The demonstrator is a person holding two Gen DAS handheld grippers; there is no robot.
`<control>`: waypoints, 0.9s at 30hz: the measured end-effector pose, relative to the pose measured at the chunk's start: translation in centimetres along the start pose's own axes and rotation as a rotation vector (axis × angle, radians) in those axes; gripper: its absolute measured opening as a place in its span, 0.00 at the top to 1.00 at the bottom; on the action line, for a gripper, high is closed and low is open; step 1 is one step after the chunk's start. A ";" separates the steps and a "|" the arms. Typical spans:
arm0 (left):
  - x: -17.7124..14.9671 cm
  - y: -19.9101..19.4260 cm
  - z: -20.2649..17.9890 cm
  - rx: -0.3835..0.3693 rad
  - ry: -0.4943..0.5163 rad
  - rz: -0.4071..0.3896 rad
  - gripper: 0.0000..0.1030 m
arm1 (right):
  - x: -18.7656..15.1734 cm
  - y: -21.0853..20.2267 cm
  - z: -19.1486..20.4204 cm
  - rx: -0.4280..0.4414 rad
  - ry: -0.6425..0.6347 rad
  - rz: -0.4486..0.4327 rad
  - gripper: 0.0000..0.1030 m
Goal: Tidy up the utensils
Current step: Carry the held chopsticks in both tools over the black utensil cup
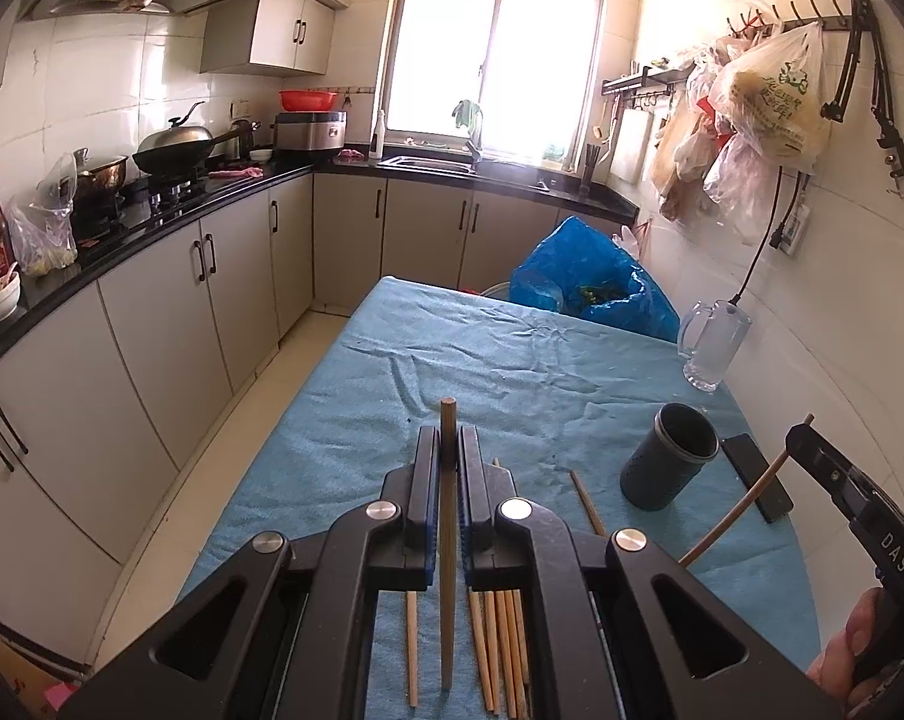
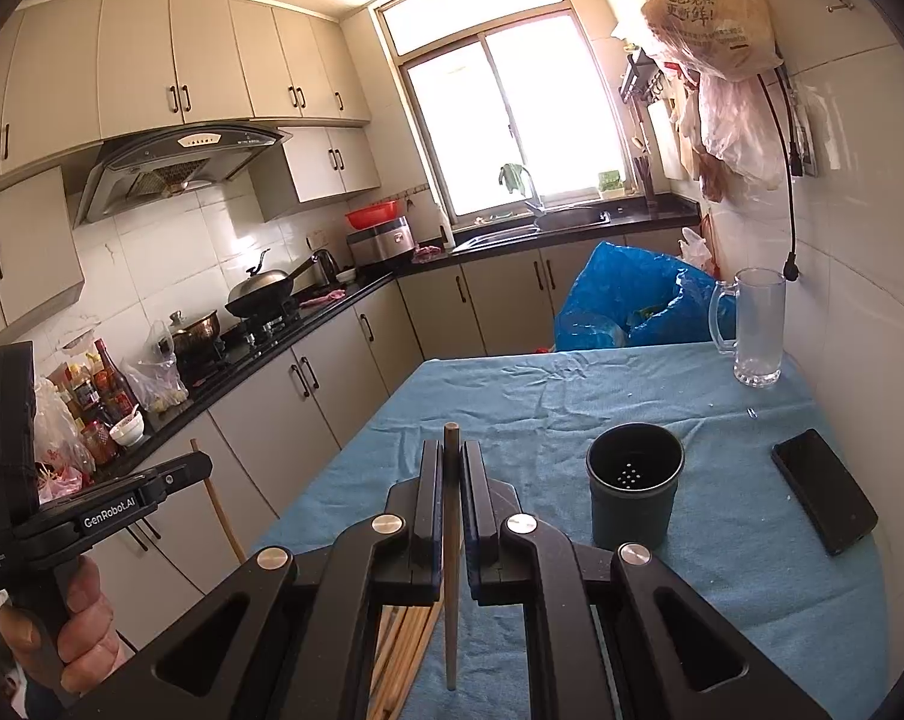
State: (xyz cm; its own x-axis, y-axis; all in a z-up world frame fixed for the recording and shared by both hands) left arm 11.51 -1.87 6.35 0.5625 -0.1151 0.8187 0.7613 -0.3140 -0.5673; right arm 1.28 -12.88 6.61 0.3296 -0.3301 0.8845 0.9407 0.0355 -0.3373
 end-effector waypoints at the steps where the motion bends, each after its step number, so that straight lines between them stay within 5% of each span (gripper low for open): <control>1: 0.1 0.0 -0.1 0.001 0.002 -0.003 0.95 | 0.1 0.0 0.0 0.000 -0.001 -0.001 0.94; 27: 2.5 0.6 -4.4 -0.039 0.073 -0.006 0.95 | 1.4 -1.4 -1.6 -0.016 0.029 -0.036 0.94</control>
Point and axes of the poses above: each gripper's, at about its wrist camera, not at the fingertips, and y roughly the way its jaws point, z to its left, x to its top, the point moved 10 cm from there along y, roughly the way its jaws point, and after that the axes turned 4 degrees about x, right-handed, at the moved point
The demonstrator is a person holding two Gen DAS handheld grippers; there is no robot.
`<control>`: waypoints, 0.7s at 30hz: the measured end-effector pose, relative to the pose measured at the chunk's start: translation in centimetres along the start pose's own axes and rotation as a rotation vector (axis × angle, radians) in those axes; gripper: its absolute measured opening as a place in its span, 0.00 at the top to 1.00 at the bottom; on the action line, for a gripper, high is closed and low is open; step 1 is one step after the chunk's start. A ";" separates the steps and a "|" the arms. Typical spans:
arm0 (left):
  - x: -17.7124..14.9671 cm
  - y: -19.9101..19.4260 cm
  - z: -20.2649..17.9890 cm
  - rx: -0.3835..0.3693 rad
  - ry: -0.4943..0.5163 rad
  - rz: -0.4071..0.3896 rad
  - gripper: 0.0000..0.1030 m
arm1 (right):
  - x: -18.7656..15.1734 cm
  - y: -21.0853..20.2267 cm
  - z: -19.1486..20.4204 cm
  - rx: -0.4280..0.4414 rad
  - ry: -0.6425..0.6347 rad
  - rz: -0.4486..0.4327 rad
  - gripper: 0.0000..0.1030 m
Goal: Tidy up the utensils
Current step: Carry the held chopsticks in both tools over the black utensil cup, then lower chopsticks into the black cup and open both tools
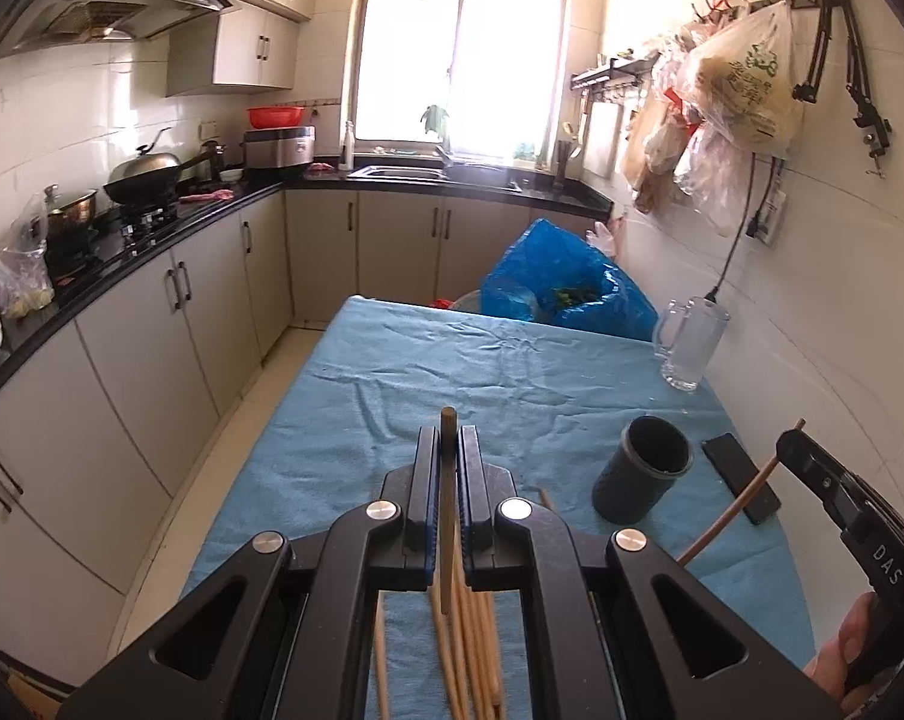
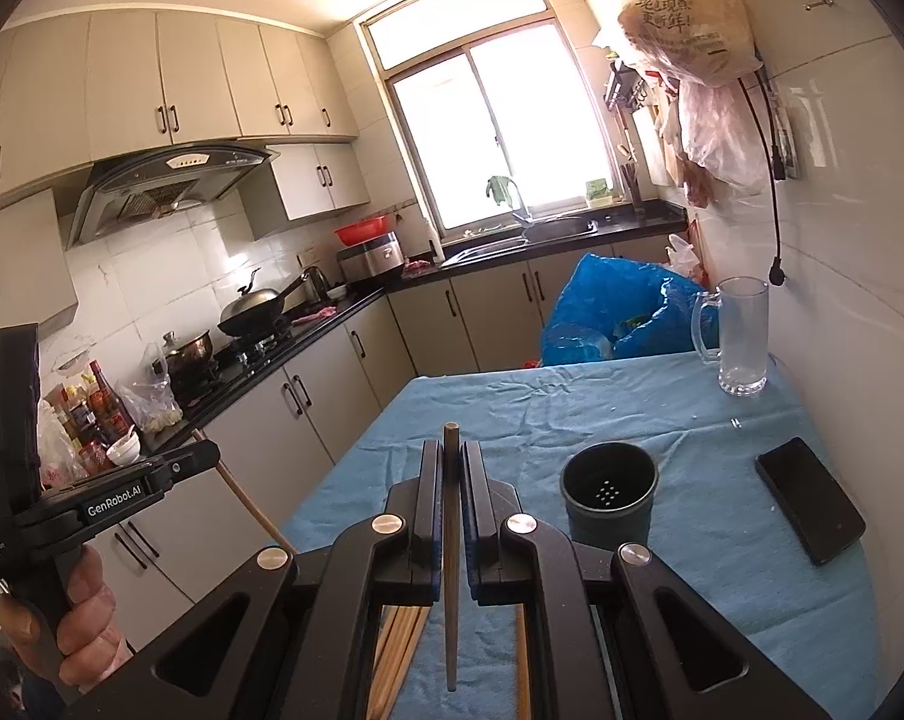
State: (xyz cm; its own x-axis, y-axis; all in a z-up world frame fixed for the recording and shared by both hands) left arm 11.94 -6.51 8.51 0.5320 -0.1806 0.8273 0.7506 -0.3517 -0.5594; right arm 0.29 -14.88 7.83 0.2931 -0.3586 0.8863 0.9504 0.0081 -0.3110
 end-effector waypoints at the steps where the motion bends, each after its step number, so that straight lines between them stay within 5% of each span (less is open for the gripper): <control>1: 0.2 0.1 -0.4 -0.006 0.004 0.001 0.95 | 0.2 -0.1 -0.2 -0.003 0.002 -0.004 0.94; 21: 9.2 0.0 -12.3 -0.196 0.101 -0.059 0.95 | 10.2 -3.2 -6.3 -0.109 0.018 -0.147 0.94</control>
Point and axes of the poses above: each gripper's, at about its wrist camera, not at the fingertips, and y roughly the way its jaws point, z to its left, x to its top, the point moved 10 cm from there along y, roughly the way its jaws point, and after that the axes turned 4 degrees about x, right-handed, at the moved point
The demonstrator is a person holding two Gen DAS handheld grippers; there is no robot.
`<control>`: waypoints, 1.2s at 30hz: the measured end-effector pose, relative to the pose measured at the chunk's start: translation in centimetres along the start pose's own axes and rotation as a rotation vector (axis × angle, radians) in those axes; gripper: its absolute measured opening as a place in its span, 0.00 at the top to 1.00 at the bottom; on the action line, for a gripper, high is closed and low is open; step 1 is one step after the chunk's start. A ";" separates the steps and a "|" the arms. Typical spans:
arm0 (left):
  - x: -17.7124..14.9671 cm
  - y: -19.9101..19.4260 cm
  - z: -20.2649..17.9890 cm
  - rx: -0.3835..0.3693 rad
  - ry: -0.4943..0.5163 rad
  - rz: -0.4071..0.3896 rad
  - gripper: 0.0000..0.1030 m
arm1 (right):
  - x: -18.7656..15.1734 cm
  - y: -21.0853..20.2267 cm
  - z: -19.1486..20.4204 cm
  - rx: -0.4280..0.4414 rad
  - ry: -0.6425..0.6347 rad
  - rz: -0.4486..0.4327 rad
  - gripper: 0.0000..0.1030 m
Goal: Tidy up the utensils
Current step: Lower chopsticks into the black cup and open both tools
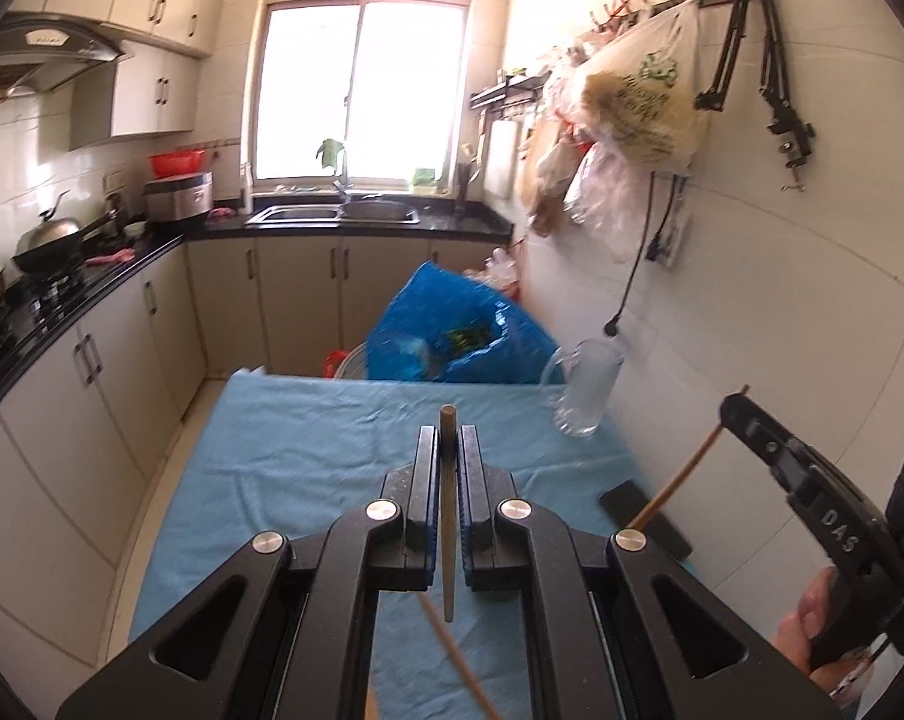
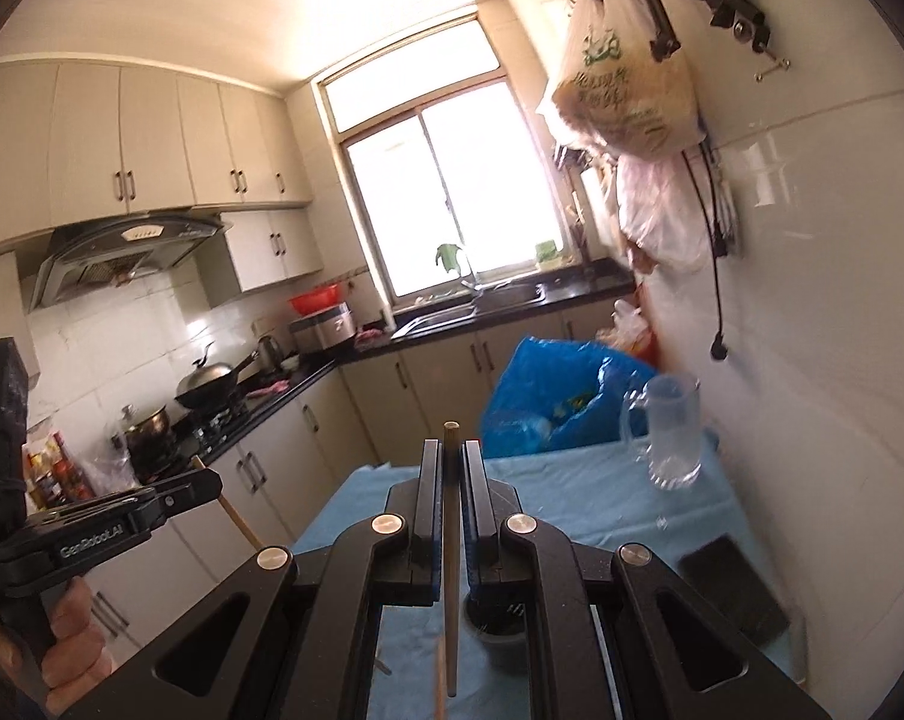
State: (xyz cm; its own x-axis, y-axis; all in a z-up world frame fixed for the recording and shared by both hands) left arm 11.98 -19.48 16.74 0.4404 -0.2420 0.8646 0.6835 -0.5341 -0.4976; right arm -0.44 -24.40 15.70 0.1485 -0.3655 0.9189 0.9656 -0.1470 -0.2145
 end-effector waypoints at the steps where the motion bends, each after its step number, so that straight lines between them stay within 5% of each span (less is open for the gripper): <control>1: 0.6 0.3 -0.6 -0.009 0.003 -0.003 0.95 | 0.7 0.1 -0.3 -0.011 -0.002 -0.010 0.94; 9: 3.9 3.6 -4.1 -0.060 -0.004 -0.016 0.95 | 3.7 2.8 -3.0 -0.072 -0.002 -0.026 0.94; 24: -2.2 12.3 -3.3 -0.061 -0.042 0.179 0.95 | -4.0 10.1 -7.1 -0.081 0.042 0.201 0.93; 36: -4.1 12.6 -2.5 -0.061 -0.040 0.216 0.94 | -4.6 9.6 -7.2 -0.080 0.045 0.228 0.84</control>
Point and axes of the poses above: each gripper's, at about its wrist camera, not at the fingertips, and y roughly the way its jaws point, z to its left, x to its top, the point moved 10 cm from there along y, roughly the way its jaws point, and after that the axes turned 4 degrees about x, right-handed, at the moved point
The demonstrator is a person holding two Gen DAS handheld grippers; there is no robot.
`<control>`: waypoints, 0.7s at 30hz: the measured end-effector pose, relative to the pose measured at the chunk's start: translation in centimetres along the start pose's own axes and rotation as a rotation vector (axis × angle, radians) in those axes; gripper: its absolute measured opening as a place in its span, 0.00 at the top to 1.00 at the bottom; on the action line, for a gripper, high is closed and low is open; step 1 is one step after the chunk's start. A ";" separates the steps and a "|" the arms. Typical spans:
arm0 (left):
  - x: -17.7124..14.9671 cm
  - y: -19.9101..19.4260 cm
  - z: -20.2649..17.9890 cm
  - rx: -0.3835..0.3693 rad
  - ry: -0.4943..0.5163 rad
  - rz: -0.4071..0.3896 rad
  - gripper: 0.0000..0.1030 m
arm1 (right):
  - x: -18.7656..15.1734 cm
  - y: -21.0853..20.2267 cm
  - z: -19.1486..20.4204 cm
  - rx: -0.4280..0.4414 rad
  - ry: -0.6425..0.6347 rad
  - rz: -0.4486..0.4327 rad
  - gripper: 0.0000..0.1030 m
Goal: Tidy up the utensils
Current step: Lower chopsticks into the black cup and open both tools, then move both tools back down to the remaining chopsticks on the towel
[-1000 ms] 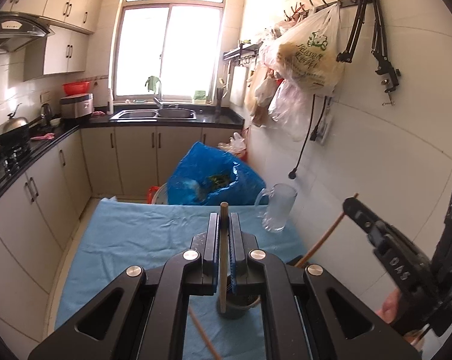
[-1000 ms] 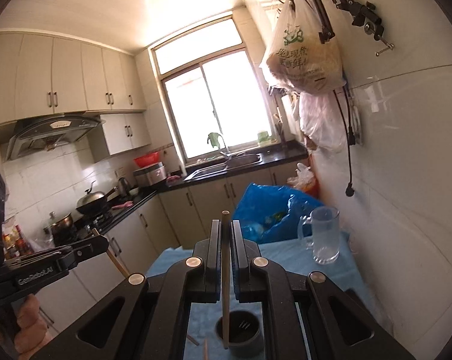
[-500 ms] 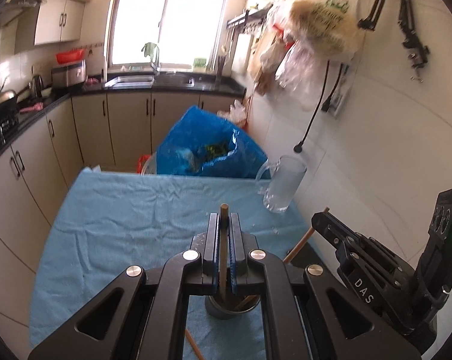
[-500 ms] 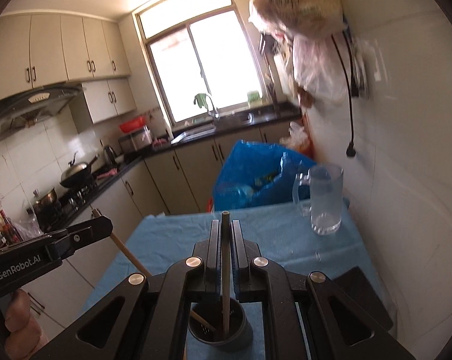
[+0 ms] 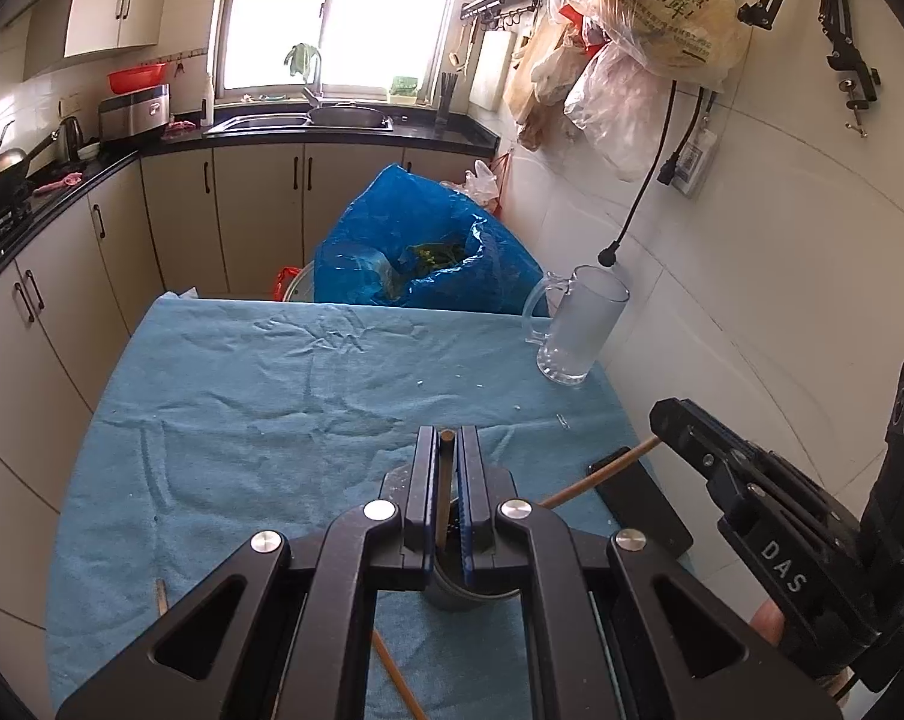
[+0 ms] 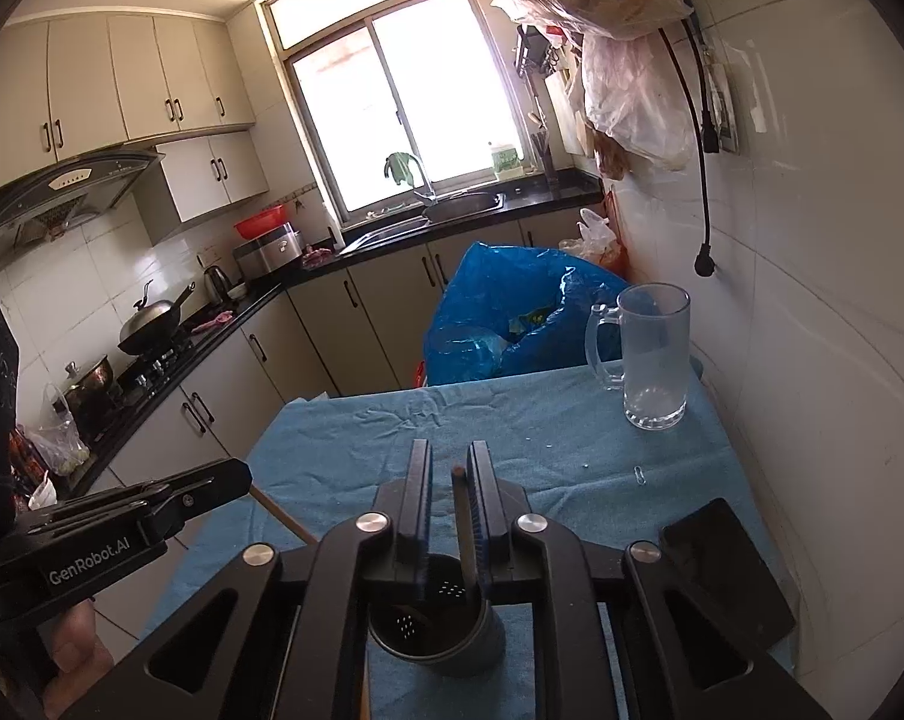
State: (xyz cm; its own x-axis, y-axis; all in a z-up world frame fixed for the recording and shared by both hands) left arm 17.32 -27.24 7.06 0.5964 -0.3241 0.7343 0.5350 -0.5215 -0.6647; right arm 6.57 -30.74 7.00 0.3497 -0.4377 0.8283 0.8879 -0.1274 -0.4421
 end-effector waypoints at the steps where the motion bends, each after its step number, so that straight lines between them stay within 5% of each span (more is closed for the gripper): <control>1: 0.0 -0.1 0.0 0.000 -0.001 0.000 0.94 | 0.1 -0.3 0.2 -0.001 -0.003 -0.004 0.78; 4: 0.1 -0.7 0.1 -0.003 -0.010 -0.005 0.83 | 0.7 -1.4 0.6 -0.004 -0.014 -0.031 0.64; 12: 0.3 -4.1 0.9 -0.005 -0.044 -0.064 0.67 | 2.5 -6.0 1.2 -0.019 -0.021 -0.130 0.53; 15: 0.3 -6.6 2.1 0.028 -0.058 -0.133 0.59 | 3.1 -9.2 2.2 -0.020 -0.045 -0.222 0.28; 17: -0.1 -8.0 2.9 0.048 -0.063 -0.164 0.55 | 3.1 -11.5 3.2 -0.023 -0.074 -0.291 0.02; 21: -2.4 -11.2 6.4 0.100 -0.098 -0.214 0.44 | 1.8 -14.8 5.3 -0.033 -0.138 -0.375 0.00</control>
State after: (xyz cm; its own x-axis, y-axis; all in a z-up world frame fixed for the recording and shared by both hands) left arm 13.77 -15.59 11.83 0.5160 -0.1338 0.8461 0.7090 -0.4876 -0.5095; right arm -4.38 -24.96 16.86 0.0419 -0.2319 0.9718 0.9523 -0.2851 -0.1091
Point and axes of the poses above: each gripper's, at about its wrist camera, not at the fingertips, and y roughly the way its jaws point, z to its left, x to its top, the point moved 10 cm from there along y, roughly the way its jaws point, and after that the axes turned 4 degrees about x, right-handed, at the moved point
